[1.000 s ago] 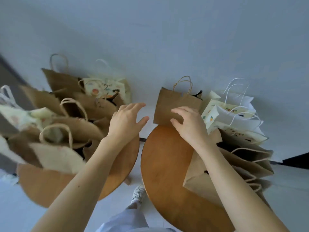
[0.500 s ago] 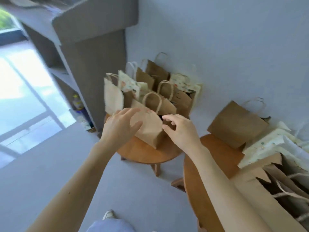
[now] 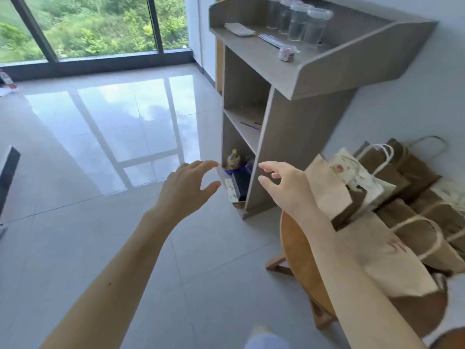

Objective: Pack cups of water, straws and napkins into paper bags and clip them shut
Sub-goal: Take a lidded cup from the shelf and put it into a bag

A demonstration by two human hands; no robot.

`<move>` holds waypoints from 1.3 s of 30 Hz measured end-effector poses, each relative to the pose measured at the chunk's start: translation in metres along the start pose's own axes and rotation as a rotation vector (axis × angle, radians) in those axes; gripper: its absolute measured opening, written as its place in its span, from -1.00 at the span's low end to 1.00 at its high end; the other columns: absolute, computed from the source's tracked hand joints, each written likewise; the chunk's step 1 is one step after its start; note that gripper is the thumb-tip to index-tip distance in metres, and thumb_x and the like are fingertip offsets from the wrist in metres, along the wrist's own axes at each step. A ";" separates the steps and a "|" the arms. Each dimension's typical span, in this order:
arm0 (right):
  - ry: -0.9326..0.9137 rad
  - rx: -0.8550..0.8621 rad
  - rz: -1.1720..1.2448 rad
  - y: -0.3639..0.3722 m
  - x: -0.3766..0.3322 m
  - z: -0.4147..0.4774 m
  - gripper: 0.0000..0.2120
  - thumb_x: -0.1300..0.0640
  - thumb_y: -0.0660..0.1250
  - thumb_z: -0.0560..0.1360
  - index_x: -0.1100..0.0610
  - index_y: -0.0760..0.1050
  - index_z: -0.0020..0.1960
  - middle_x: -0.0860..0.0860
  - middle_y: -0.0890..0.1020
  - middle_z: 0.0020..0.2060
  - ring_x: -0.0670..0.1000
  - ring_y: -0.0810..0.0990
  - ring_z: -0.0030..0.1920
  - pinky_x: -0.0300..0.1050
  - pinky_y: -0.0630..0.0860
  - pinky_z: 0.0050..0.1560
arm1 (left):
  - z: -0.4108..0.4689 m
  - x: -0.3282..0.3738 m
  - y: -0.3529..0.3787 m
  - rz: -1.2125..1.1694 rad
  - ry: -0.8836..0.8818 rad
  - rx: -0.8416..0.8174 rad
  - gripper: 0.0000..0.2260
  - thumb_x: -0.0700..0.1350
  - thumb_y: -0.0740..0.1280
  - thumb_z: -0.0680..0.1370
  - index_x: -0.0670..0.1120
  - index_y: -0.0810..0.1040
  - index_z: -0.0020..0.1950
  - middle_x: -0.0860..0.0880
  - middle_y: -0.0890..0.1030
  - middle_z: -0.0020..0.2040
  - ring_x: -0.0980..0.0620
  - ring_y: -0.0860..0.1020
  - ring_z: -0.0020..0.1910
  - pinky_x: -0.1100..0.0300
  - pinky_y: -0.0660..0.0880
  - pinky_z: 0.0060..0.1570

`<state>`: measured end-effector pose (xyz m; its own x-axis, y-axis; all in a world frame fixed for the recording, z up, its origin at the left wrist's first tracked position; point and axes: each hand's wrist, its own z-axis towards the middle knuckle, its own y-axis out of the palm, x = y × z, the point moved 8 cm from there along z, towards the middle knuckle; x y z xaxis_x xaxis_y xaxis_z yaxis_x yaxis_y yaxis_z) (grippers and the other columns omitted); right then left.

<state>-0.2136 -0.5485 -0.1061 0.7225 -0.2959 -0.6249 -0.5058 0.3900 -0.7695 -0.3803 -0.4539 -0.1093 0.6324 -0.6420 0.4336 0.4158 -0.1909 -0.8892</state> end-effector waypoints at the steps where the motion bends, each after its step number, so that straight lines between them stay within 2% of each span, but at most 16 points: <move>1: 0.000 -0.006 -0.006 0.006 -0.004 0.016 -0.71 0.12 0.30 0.51 0.03 0.52 0.23 -0.01 0.59 0.10 0.00 0.54 0.04 -0.16 0.43 0.07 | 0.012 -0.011 -0.003 -0.006 -0.006 -0.006 -0.63 0.02 0.26 0.56 0.03 0.39 0.37 0.05 0.48 0.30 -0.03 0.40 0.28 0.04 0.38 0.16; 6: -0.014 -0.007 -0.029 0.031 -0.012 0.106 -0.73 0.12 0.30 0.51 0.05 0.53 0.21 0.01 0.59 0.11 0.03 0.54 0.05 -0.18 0.42 0.06 | 0.095 -0.049 -0.010 -0.024 0.002 0.017 -0.63 0.01 0.26 0.56 0.02 0.40 0.37 0.05 0.47 0.32 -0.02 0.40 0.30 0.04 0.38 0.16; 10: -0.032 -0.005 -0.031 0.048 -0.006 0.193 -0.71 0.10 0.30 0.52 0.04 0.51 0.24 0.00 0.57 0.16 0.00 0.53 0.12 -0.10 0.49 0.14 | 0.183 -0.075 -0.003 -0.025 -0.004 0.004 -0.63 0.00 0.26 0.57 0.02 0.39 0.37 0.05 0.47 0.32 -0.01 0.42 0.28 0.08 0.40 0.14; 14: -0.026 -0.024 -0.012 0.051 -0.005 0.289 -0.71 0.09 0.29 0.53 0.05 0.50 0.25 -0.02 0.56 0.18 -0.04 0.51 0.16 -0.18 0.45 0.13 | 0.278 -0.093 -0.006 -0.009 0.000 -0.012 -0.63 0.02 0.25 0.57 0.03 0.38 0.37 0.05 0.47 0.32 0.00 0.42 0.28 0.11 0.39 0.14; 18: -0.039 0.021 -0.011 0.041 -0.013 0.374 -0.70 0.09 0.29 0.53 0.05 0.49 0.26 -0.05 0.56 0.18 -0.12 0.50 0.11 -0.33 0.37 0.04 | 0.369 -0.096 -0.018 -0.018 0.053 0.024 -0.64 0.02 0.25 0.57 0.02 0.40 0.36 0.04 0.47 0.33 -0.01 0.42 0.28 0.10 0.39 0.18; 21: 0.002 0.071 -0.016 0.033 -0.005 0.426 -0.72 0.10 0.30 0.53 0.04 0.52 0.23 -0.04 0.58 0.16 -0.08 0.52 0.09 -0.34 0.36 0.04 | 0.427 -0.096 -0.017 -0.051 0.090 0.031 -0.64 0.02 0.26 0.56 0.03 0.41 0.35 0.04 0.48 0.32 0.00 0.43 0.27 0.13 0.38 0.18; 25: 0.080 0.176 -0.027 0.020 0.018 0.491 -0.74 0.11 0.32 0.50 0.06 0.56 0.18 -0.01 0.60 0.11 -0.02 0.55 0.08 -0.22 0.41 0.14 | 0.512 -0.094 -0.002 -0.113 0.215 -0.004 -0.65 0.01 0.26 0.56 0.02 0.42 0.35 0.03 0.50 0.29 0.01 0.44 0.24 0.16 0.36 0.15; 27: 0.121 0.231 -0.063 0.010 0.033 0.521 -0.75 0.12 0.33 0.49 0.06 0.56 0.16 -0.01 0.60 0.11 -0.01 0.54 0.08 -0.22 0.38 0.13 | 0.559 -0.090 0.009 -0.143 0.289 -0.030 -0.65 0.00 0.28 0.55 0.01 0.44 0.33 0.03 0.52 0.26 0.00 0.47 0.21 0.12 0.39 0.15; 30: 0.197 0.357 -0.122 -0.016 0.056 0.562 -0.76 0.15 0.34 0.49 0.07 0.57 0.15 -0.01 0.60 0.09 -0.08 0.51 0.04 -0.46 0.27 0.01 | 0.634 -0.076 0.025 -0.165 0.413 -0.066 -0.67 0.01 0.28 0.55 0.03 0.45 0.30 0.06 0.53 0.22 0.00 0.50 0.12 0.07 0.43 0.10; 32: 0.265 0.453 -0.176 -0.036 0.066 0.588 -0.78 0.15 0.35 0.48 0.08 0.59 0.12 -0.03 0.60 0.03 -0.13 0.48 0.00 -0.60 0.19 -0.10 | 0.684 -0.060 0.033 -0.185 0.523 -0.101 -0.67 0.01 0.29 0.54 0.02 0.46 0.30 0.04 0.54 0.21 0.00 0.49 0.16 0.05 0.44 0.11; 33: 0.302 0.486 -0.189 -0.043 0.070 0.600 -0.79 0.15 0.35 0.48 0.07 0.59 0.11 -0.03 0.60 0.01 -0.12 0.48 -0.01 -0.58 0.21 -0.11 | 0.705 -0.051 0.036 -0.188 0.575 -0.124 -0.67 0.00 0.30 0.54 0.01 0.47 0.29 0.03 0.55 0.21 -0.02 0.49 0.18 0.04 0.44 0.12; 36: 0.375 0.576 -0.181 -0.064 0.082 0.631 -0.79 0.14 0.35 0.48 0.06 0.60 0.10 -0.03 0.60 -0.01 -0.03 0.51 -0.01 -0.30 0.32 -0.04 | 0.759 -0.019 0.041 -0.201 0.724 -0.170 -0.68 -0.03 0.33 0.52 -0.03 0.49 0.27 0.00 0.56 0.20 -0.07 0.50 0.17 0.04 0.44 0.11; 39: 0.445 0.616 -0.190 -0.079 0.098 0.650 -0.79 0.14 0.35 0.48 0.04 0.59 0.11 -0.12 0.53 -0.06 -0.16 0.41 -0.06 -0.33 0.28 -0.06 | 0.794 0.013 0.047 -0.240 0.827 -0.203 -0.68 -0.04 0.33 0.52 -0.03 0.49 0.27 0.01 0.56 0.19 -0.07 0.50 0.16 0.06 0.43 0.11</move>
<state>0.2034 -0.0409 -0.0206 0.4481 -0.6771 -0.5837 0.0543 0.6724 -0.7382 0.1667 0.1186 -0.0299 -0.1649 -0.8842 0.4370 0.3027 -0.4670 -0.8308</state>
